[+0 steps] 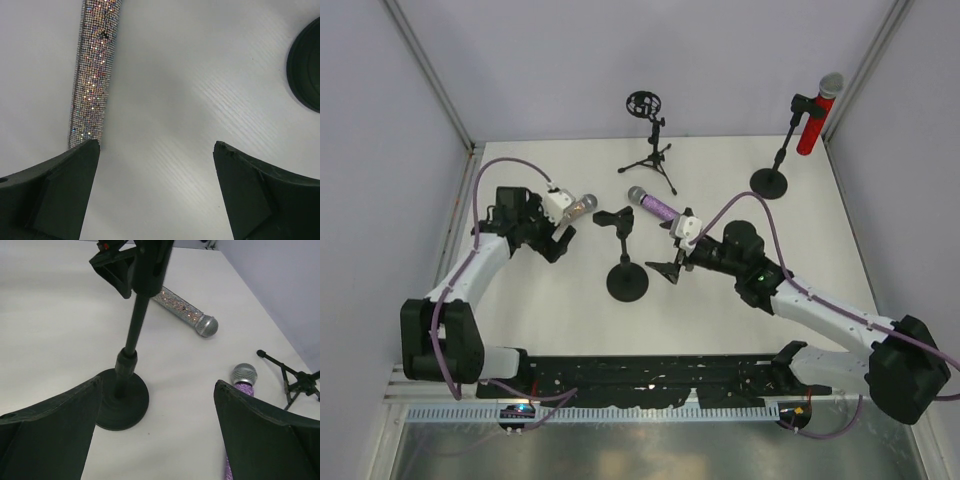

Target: Remove the microphone from the stand

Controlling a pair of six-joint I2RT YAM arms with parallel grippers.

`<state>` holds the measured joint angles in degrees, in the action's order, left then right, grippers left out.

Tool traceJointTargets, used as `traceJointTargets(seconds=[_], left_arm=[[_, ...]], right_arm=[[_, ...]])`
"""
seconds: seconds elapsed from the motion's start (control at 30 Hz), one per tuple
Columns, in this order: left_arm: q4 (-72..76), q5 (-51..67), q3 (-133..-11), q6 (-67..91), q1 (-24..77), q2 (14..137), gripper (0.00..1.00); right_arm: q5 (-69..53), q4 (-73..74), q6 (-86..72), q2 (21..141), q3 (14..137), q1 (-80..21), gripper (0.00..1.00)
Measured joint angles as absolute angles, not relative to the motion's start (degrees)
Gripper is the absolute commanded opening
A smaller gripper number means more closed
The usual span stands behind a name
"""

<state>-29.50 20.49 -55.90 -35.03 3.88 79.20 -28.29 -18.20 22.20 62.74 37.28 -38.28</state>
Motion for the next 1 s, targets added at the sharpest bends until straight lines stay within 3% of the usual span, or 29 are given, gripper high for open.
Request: traceJointTargets(seconds=[0.17, 0.47, 0.7, 1.0], left_arm=[[-12.8, 20.8, -42.6, -25.8, 3.9, 71.4, 1.0], [7.2, 20.5, -34.3, -19.6, 3.9, 62.3, 1.0], [13.3, 19.9, -33.1, -18.1, 3.9, 61.2, 1.0], [16.1, 19.0, -31.1, -17.6, 3.8, 61.2, 1.0]], right_arm=[[-21.5, -29.5, 19.2, 70.0, 34.5, -45.5, 0.99], [-10.5, -37.3, 18.2, 80.6, 36.3, -48.9, 0.97], [-8.6, -43.5, 14.7, 84.6, 36.6, -49.1, 0.88], [-8.0, -45.6, 12.7, 87.0, 36.6, -50.6, 0.83]])
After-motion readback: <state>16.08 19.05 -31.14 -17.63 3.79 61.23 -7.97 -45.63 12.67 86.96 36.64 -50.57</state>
